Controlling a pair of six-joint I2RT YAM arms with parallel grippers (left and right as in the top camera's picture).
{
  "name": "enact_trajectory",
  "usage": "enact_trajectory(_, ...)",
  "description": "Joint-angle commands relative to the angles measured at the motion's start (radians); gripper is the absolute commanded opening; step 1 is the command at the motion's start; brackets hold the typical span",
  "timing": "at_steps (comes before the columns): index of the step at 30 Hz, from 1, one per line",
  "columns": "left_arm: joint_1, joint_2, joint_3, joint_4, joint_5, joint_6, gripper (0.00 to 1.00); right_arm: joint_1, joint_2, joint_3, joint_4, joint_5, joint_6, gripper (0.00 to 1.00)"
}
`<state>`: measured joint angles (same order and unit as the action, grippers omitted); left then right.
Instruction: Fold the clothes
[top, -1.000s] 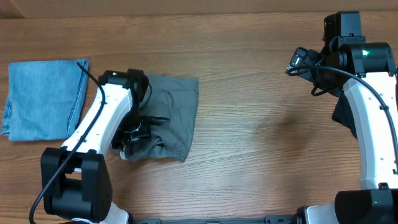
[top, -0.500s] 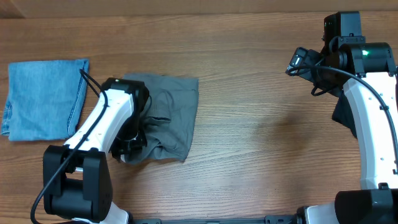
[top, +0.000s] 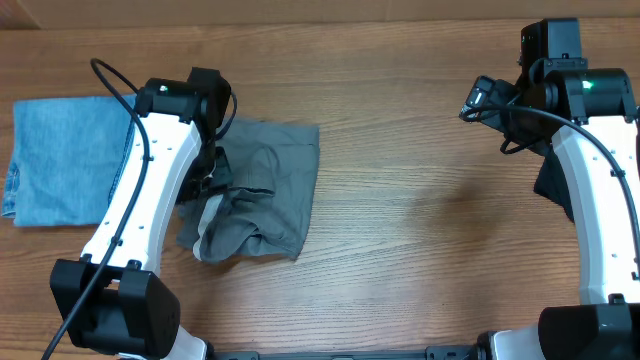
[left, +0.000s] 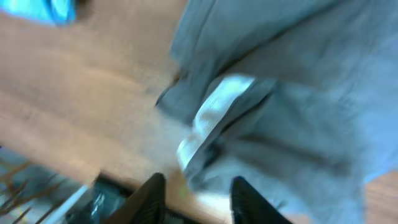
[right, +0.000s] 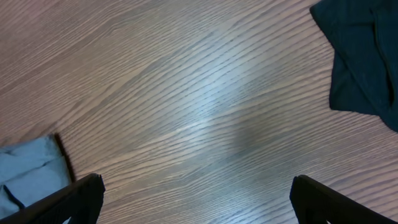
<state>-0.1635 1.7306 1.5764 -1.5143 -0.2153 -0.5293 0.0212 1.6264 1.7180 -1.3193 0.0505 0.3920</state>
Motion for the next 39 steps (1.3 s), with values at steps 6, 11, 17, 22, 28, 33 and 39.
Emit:
enact_trajectory(6,0.012,0.010,-0.097,0.250,0.071,-0.018,0.65,-0.001,0.003,-0.002,0.005,-0.004,0.005,1.00)
enact_trajectory(11,0.053,0.010,-0.150,0.337,0.128,-0.015,0.79,-0.001,0.003,-0.002,0.005,-0.004,0.005,1.00)
enact_trajectory(17,0.092,0.010,-0.171,0.342,0.275,0.046,0.78,-0.001,0.003,-0.002,0.005,-0.004,0.005,1.00)
enact_trajectory(22,0.088,0.010,-0.222,0.343,0.406,0.061,0.76,-0.001,0.003,-0.002,0.005,-0.004,0.005,1.00)
enact_trajectory(28,0.083,0.010,-0.333,0.308,0.422,0.062,0.69,-0.001,0.003,-0.002,0.005,-0.004,0.005,1.00)
enact_trajectory(33,0.087,0.010,-0.404,0.259,0.355,0.073,0.51,-0.001,0.003,-0.002,0.005,-0.004,0.005,1.00)
enact_trajectory(39,0.087,0.010,-0.408,0.235,0.150,0.057,0.47,-0.001,0.003,-0.002,0.005,-0.004,0.005,1.00)
